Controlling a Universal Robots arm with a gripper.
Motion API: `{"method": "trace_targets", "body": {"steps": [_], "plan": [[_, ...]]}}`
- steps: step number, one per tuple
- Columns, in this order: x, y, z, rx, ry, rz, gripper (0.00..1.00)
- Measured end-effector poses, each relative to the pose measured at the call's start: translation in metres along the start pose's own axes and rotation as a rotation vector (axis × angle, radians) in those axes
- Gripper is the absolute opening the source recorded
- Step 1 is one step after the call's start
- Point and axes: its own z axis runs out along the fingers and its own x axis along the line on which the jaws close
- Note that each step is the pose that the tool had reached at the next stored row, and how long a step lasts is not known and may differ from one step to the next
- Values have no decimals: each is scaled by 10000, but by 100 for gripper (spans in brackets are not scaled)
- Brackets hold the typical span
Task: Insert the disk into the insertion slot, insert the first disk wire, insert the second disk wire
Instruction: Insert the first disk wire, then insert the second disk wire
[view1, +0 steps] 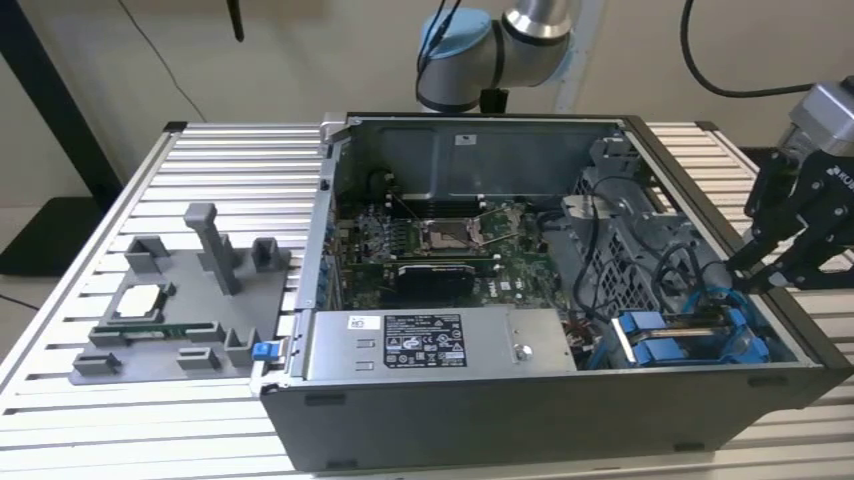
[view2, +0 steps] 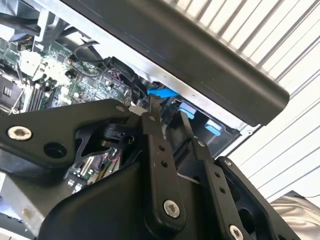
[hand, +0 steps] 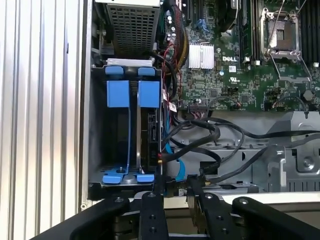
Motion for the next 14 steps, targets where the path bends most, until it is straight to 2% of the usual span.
{"method": "trace_targets", "body": {"steps": [3,10,11,14], "plan": [[34,-2,-2,-3,-11,-1,100],[34,-2,-2,-3,-9,-1,100],[35,-2,-1,-3,-10,-1,0],[35,-2,-1,-3,-10,-1,0]]}}
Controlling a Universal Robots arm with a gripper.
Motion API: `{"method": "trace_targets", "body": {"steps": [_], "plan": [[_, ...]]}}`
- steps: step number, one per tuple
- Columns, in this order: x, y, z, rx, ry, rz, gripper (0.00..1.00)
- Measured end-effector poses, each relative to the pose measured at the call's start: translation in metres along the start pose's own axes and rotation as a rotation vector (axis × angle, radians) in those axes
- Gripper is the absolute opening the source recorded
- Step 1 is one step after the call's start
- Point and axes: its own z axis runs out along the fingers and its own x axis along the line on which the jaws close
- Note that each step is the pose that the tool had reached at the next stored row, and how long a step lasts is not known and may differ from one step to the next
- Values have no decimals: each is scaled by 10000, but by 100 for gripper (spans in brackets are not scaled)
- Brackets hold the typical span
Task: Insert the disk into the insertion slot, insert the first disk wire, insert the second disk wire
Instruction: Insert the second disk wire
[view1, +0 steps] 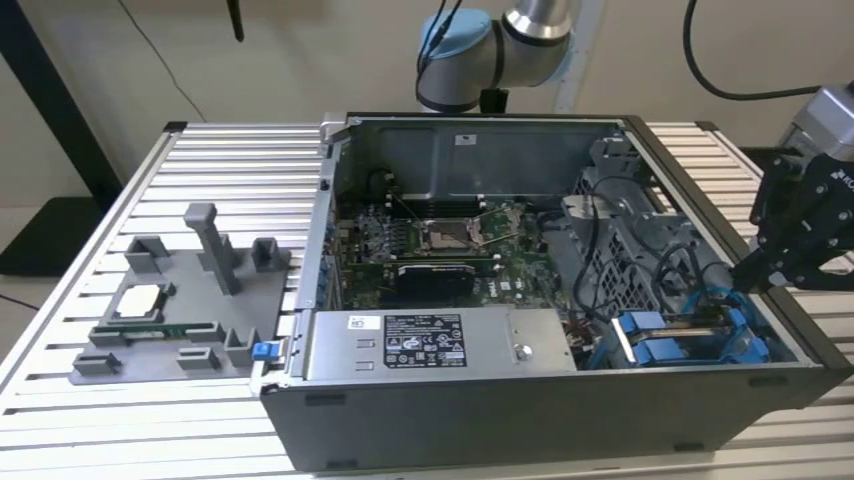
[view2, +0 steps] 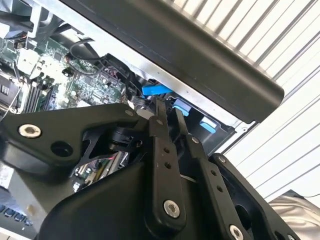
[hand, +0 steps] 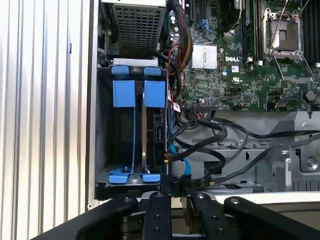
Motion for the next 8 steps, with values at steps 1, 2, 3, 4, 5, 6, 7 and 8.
{"method": "trace_targets", "body": {"steps": [1,2,3,4,5,6,7,8], "plan": [[0,0,0,0,0,0,0],[0,0,0,0,0,0,0],[0,0,0,0,0,0,0],[0,0,1,0,-1,0,0],[0,0,1,0,-1,0,0],[0,0,1,0,0,0,0],[0,0,1,0,0,0,0],[0,0,1,0,0,0,0]]}}
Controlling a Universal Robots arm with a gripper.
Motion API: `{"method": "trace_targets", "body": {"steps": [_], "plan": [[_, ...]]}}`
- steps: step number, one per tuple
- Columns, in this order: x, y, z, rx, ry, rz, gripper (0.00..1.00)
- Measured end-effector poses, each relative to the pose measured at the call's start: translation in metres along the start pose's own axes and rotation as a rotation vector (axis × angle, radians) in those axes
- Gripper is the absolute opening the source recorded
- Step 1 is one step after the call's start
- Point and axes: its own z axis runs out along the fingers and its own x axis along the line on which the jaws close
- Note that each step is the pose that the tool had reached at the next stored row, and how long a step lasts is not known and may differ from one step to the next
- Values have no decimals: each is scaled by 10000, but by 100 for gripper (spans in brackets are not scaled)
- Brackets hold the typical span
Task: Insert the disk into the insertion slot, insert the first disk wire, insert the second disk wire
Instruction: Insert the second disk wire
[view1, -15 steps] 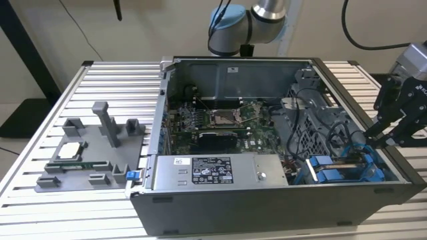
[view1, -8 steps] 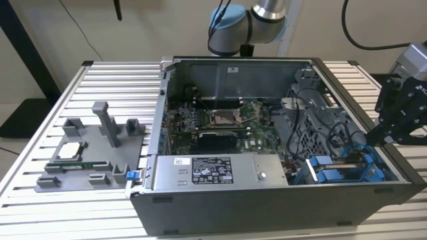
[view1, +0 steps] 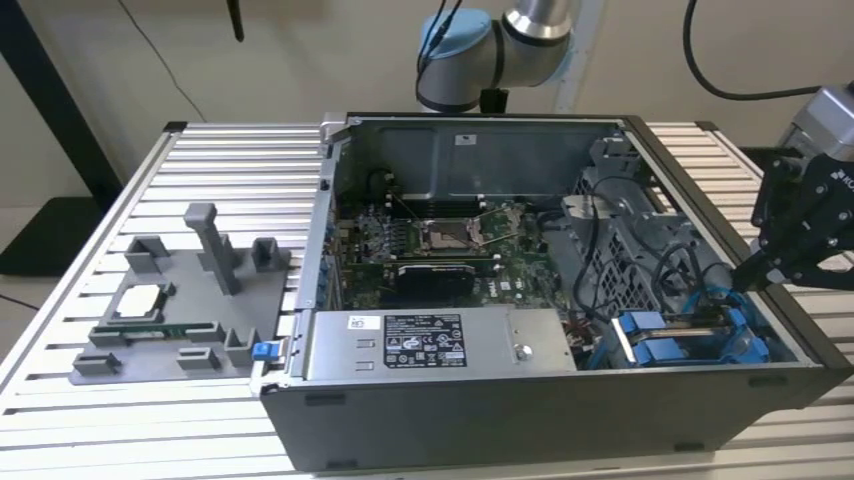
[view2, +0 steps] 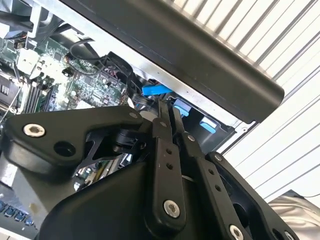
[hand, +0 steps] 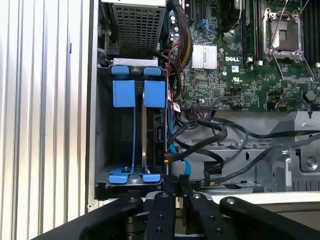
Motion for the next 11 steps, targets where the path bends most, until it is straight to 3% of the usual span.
{"method": "trace_targets", "body": {"steps": [11], "plan": [[-2,22,-2,2,-3,-1,0]]}}
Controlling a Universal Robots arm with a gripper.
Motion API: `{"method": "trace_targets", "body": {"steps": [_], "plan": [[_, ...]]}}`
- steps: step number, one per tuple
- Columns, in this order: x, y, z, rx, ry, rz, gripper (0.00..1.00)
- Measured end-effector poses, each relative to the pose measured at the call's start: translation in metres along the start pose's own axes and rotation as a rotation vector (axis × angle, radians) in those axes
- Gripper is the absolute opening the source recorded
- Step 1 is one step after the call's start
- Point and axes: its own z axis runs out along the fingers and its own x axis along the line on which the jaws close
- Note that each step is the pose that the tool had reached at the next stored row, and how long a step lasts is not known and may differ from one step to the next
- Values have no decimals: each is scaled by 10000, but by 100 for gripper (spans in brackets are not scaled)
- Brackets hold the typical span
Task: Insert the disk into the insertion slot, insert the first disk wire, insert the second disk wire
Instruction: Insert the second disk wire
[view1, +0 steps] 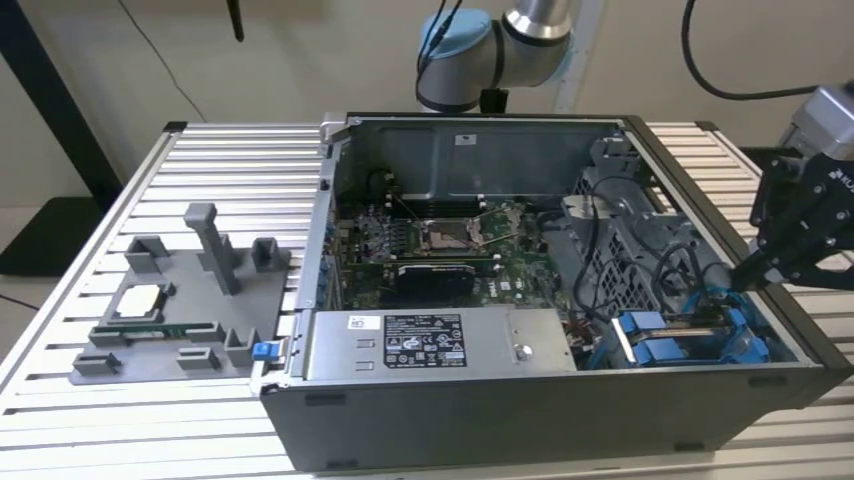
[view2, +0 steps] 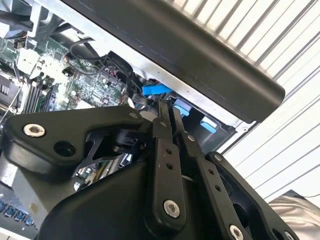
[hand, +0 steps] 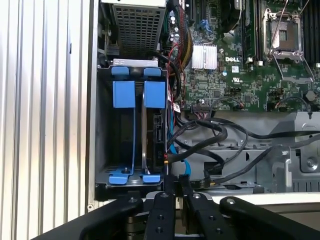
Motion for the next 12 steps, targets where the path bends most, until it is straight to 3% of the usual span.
{"method": "trace_targets", "body": {"steps": [12], "plan": [[-29,162,-108,127,-1,-16,0]]}}
